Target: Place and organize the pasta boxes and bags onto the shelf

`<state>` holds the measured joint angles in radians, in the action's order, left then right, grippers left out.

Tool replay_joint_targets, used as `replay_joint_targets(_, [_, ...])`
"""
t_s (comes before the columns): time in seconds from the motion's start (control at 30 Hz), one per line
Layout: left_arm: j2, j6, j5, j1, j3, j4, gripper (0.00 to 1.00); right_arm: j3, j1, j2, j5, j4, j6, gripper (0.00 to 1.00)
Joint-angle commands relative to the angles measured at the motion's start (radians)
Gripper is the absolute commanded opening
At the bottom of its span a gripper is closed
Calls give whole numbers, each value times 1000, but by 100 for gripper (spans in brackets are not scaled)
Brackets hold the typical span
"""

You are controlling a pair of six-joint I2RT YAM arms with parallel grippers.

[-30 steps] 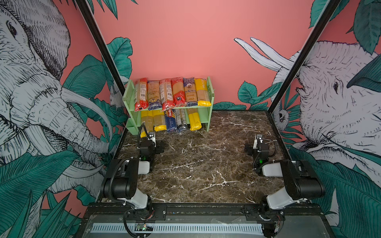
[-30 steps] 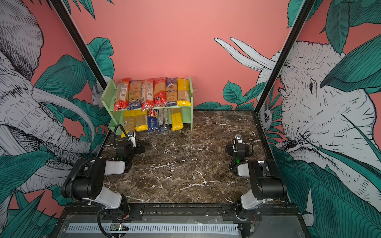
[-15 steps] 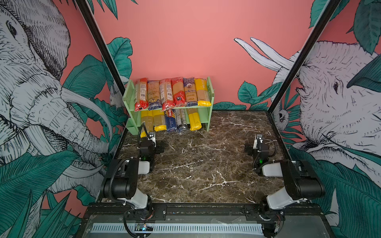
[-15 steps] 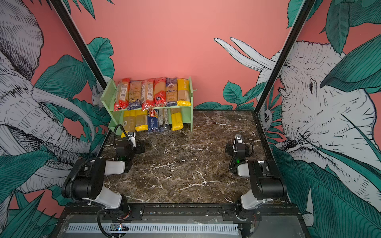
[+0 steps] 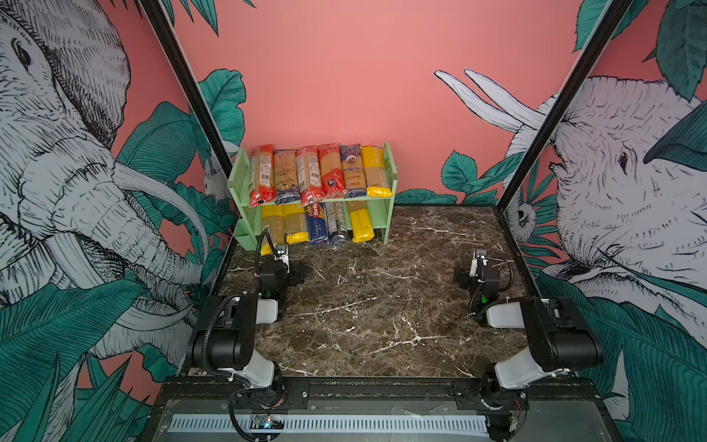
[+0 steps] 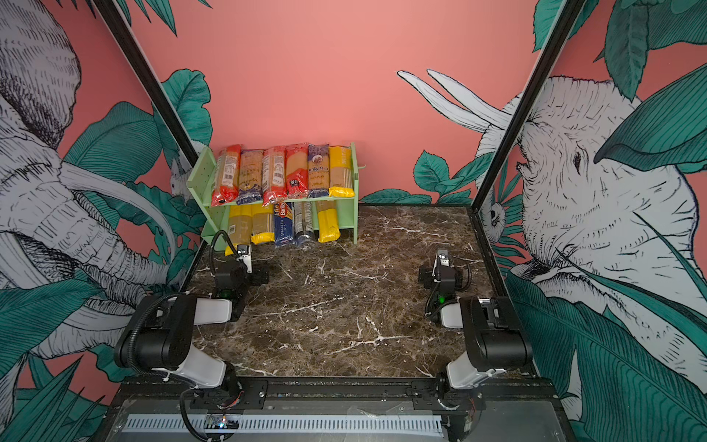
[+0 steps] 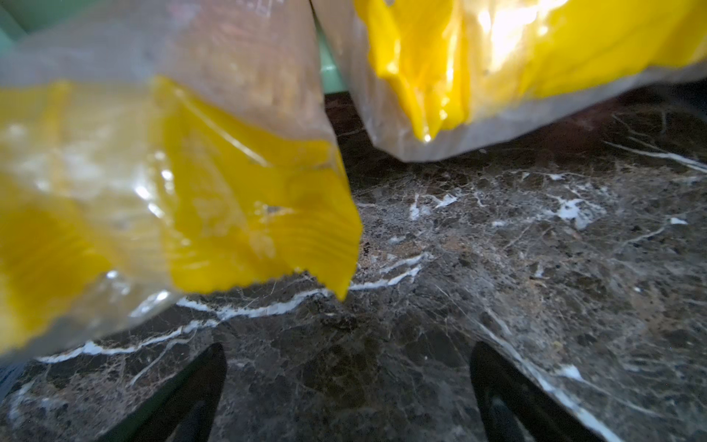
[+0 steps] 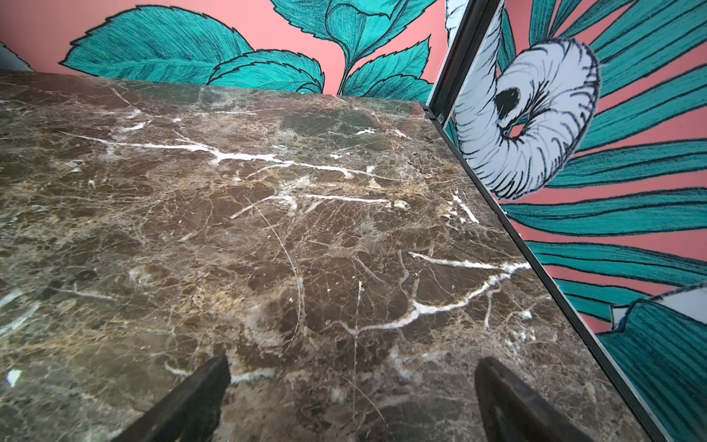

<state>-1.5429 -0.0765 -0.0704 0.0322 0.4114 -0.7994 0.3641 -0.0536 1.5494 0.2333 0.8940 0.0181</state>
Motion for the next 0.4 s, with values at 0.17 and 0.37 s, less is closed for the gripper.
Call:
replay_joint_targets(0.17, [3, -20, -8, 6, 15, -32, 100, 25, 3, 0, -3, 22, -2, 99])
replay_joint_targets(0.37, [3, -19, -11, 6, 14, -32, 100, 20, 3, 0, 1, 38, -3, 99])
